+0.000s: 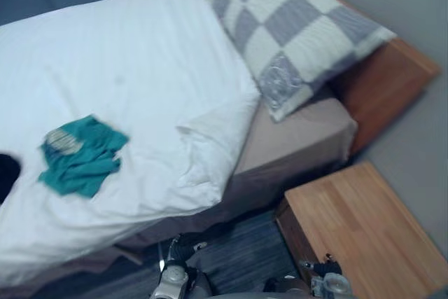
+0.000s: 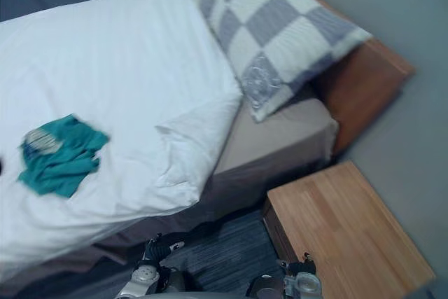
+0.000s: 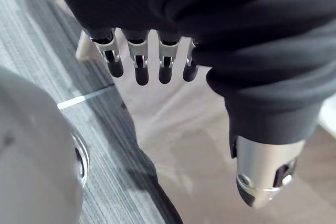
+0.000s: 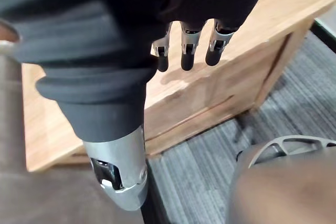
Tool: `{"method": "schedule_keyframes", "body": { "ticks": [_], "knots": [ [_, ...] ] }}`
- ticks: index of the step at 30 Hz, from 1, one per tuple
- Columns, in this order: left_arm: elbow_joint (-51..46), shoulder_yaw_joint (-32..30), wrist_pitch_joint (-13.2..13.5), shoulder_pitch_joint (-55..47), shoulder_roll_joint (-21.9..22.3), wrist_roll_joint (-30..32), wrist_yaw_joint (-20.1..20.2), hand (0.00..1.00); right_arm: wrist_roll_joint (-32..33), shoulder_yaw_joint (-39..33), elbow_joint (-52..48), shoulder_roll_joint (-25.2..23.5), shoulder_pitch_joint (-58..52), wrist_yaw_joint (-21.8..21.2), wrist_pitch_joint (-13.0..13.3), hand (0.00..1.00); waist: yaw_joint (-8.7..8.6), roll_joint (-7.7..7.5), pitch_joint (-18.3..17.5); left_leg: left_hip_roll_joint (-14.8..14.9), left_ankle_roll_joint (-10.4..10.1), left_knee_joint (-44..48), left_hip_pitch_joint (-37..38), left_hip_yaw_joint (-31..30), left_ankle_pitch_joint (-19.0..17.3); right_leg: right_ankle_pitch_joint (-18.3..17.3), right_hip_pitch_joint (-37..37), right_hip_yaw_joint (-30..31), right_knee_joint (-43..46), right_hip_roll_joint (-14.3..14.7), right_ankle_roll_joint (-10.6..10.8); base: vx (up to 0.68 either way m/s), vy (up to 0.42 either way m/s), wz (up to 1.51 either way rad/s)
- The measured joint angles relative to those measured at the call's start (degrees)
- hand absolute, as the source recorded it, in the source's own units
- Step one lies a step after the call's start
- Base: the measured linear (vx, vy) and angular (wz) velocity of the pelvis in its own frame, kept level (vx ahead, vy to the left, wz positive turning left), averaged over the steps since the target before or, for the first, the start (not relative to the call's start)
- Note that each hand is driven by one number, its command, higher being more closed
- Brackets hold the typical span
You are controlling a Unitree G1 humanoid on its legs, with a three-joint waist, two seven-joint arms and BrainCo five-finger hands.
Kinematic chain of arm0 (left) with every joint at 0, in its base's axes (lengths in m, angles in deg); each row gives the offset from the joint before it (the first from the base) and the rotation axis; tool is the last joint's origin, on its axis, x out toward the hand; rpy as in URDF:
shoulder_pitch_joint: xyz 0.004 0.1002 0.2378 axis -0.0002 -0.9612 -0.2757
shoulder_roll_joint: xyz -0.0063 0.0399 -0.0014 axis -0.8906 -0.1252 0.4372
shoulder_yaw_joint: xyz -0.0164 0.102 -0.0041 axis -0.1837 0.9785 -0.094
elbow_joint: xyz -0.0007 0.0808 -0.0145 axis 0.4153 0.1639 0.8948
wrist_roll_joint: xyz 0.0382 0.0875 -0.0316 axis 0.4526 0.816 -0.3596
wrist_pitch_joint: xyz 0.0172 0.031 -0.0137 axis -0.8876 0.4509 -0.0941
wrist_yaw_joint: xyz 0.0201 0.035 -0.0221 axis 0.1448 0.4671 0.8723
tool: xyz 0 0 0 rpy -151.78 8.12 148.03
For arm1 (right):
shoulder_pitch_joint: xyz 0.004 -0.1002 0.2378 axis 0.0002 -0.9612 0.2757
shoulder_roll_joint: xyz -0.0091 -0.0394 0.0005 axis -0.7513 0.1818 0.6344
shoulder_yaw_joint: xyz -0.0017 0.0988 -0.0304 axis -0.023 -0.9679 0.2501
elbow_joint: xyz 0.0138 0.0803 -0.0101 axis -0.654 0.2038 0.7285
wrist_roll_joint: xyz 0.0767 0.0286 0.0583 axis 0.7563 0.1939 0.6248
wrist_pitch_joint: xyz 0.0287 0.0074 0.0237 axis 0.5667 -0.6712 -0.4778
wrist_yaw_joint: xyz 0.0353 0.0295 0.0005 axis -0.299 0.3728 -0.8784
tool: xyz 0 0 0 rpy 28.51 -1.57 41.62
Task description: Tidy the bed and pick cloth on bed and put in laundry
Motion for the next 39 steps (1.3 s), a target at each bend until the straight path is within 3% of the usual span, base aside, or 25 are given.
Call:
{"method": "schedule_keyframes", "body": {
  "ticks": [1, 4, 8, 9, 10, 12, 13, 14, 16, 19, 23, 26, 29, 34, 39],
  "knots": [
    [0.1, 0.26, -0.02, -0.53, -0.82, 0.01, 0.3, 0.0, 0.5, -0.93, 0.37, 0.25, 0.56, 0.0, 0.05, 0.0, 0.57, 0.18, -0.03, -1.48, -0.66, -4.91, 1.03, 0.2, 1.07, -0.1, 0.22, -0.53, -1.07, -0.05, 0.18, 0.0, 0.044, 0.73],
    [0.21, 0.0, -0.08, -0.82, -2.53, -0.44, 1.24, 0.0, 2.0, -2.11, 0.98, -1.45, 0.13, -0.01, -0.05, 0.0, 0.49, -1.9, 0.14, -6.49, 0.36, -16.45, 4.55, -2.52, 7.89, 0.42, 1.56, -2.75, -2.59, -1.4, 0.74, -0.04, 0.004, 0.61],
    [1.98, 0.0, -0.03, -0.71, -3.52, -0.39, 2.46, 0.0, 3.3, -5.71, 0.89, -2.25, -0.71, 0.07, -0.05, 0.0, -0.98, -2.57, 0.21, -8.98, 1.32, -24.56, 5.65, -6.86, 13.07, 0.42, 1.04, -4.73, -0.84, -2.26, 0.74, -0.06, 0.024, 0.62],
    [2.05, 0.08, -0.02, -0.73, -3.68, -0.26, 2.51, 0.0, 3.48, -6.13, 0.83, -2.23, -0.94, 0.08, -0.06, 0.0, -1.22, -2.58, 0.21, -9.01, 1.39, -24.56, 5.26, -7.84, 13.11, 0.44, -0.04, -2.72, 1.43, -2.41, 0.68, -0.06, 0.045, 0.5],
    [2.04, 0.48, 0.0, -0.73, -4.35, 0.12, 2.9, 0.0, 4.39, -6.09, 0.28, -2.28, -1.49, 0.2, -0.15, 0.0, -1.87, -2.7, 0.2, -9.07, 1.44, -24.56, 5.09, -9.37, 13.11, 0.5, -2.08, 4.75, 5.71, -1.99, 0.26, -0.06, 0.041, 0.57],
    [2.16, 0.64, -0.25, -0.81, -5.77, 0.45, 3.72, 0.0, 4.97, -6.17, -3.03, -3.27, -3.52, 0.27, -0.51, 0.0, -2.58, -3.0, 0.03, -9.07, 1.72, -24.64, 4.77, -11.57, 13.29, -2.05, -3.09, 17.73, 4.77, 0.82, -2.37, -0.05, -0.058, 0.69],
    [2.12, 0.25, -0.41, -0.86, -6.82, 0.55, 3.68, 0.0, 5.62, -6.34, -7.08, -3.8, -5.17, 0.83, -1.14, 0.0, -2.13, -5.37, -0.81, -10.34, 1.45, -25.01, 4.41, -11.98, 13.55, -2.76, -1.9, 21.72, 1.4, 0.62, -0.59, -0.05, -0.108, 0.49],
    [2.1, 0.2, -0.45, -0.91, -7.26, 0.54, 3.68, 0.0, 5.95, -6.86, -8.83, -3.94, -5.28, 1.32, -1.17, 0.0, -2.03, -5.63, -0.85, -10.54, 1.33, -25.02, 4.17, -11.89, 13.73, -3.15, -1.45, 21.87, 0.35, 0.47, 0.07, -0.06, -0.077, 0.08],
    [2.04, -0.47, -0.52, -1.78, -7.99, 0.73, 3.69, 0.0, 6.58, -9.15, -19.28, -4.02, -4.98, 3.57, -1.2, 0.0, -2.19, -4.9, -0.48, -10.43, 0.82, -25.03, 3.5, -11.2, 14.72, -3.24, -1.32, 22.39, -2.62, 0.79, 2.05, -0.1, -0.033, -0.17],
    [1.97, -0.96, -0.5, -3.38, -7.27, 1.3, 3.69, 0.0, 2.41, -11.94, -35.69, -1.75, -5.12, 7.16, -1.25, 0.0, -2.34, -3.41, -0.86, -9.98, 0.94, -25.04, 3.25, -11.14, 14.98, -2.56, -0.96, 22.35, -3.83, 1.26, 2.72, -0.07, -0.007, -0.02],
    [1.95, -0.83, -0.38, -4.84, -7.91, 2.58, 3.7, 0.0, -6.62, -10.79, -47.7, 5.1, -1.16, 8.77, -0.87, 0.0, -1.99, -3.45, -1.01, -10.01, 1.22, -25.04, 2.73, -11.89, 15.22, -0.81, 0.06, 21.99, -6.49, 1.4, 3.33, 0.01, 0.008, 0.05],
    [1.99, -0.34, -0.3, -4.98, -9.49, 2.92, 4.54, 0.0, -10.9, -3.05, -48.96, 13.66, 6.77, 7.76, -0.76, 0.0, -1.59, -4.9, -0.43, -10.47, 1.94, -25.02, 1.81, -12.94, 15.93, 0.18, 0.49, 21.55, -7.39, 1.22, 3.63, 0.05, 0.025, 0.12],
    [1.73, 0.88, -0.11, -4.52, -9.95, 2.92, 4.88, 0.0, -11.49, 3.62, -48.93, 19.25, 13.29, 6.36, 0.66, 0.0, -1.19, -4.97, -0.26, -10.89, 2.3, -24.68, 0.4, -14.36, 16.79, 0.33, -0.29, 20.49, -6.98, 0.93, 3.39, 0.01, 0.022, 0.27],
    [0.98, 3.11, 0.25, -2.01, -9.43, 2.64, 4.83, 0.0, -11.38, 16.85, -43.5, 24.71, 32.78, 4.5, 1.73, 0.0, 2.09, -2.19, 2.65, -10.74, 2.77, -24.64, -4.95, -17.7, 19.17, 0.5, -4.85, 18.44, -4.68, 1.49, 2.95, -0.09, 0.01, 0.33],
    [0.25, 3.07, 0.25, -1.21, -9.56, 0.91, 4.39, 0.0, -11.29, 23.05, -36.69, 28.06, 44.12, 3.49, 1.55, 0.0, 4.24, 0.08, 6.87, -10.47, 2.47, -24.67, -9.44, -19.84, 20.07, -0.02, -10.16, 17.22, -0.91, 1.48, 2.67, -0.12, 0.014, 0.22]
  ]
}}
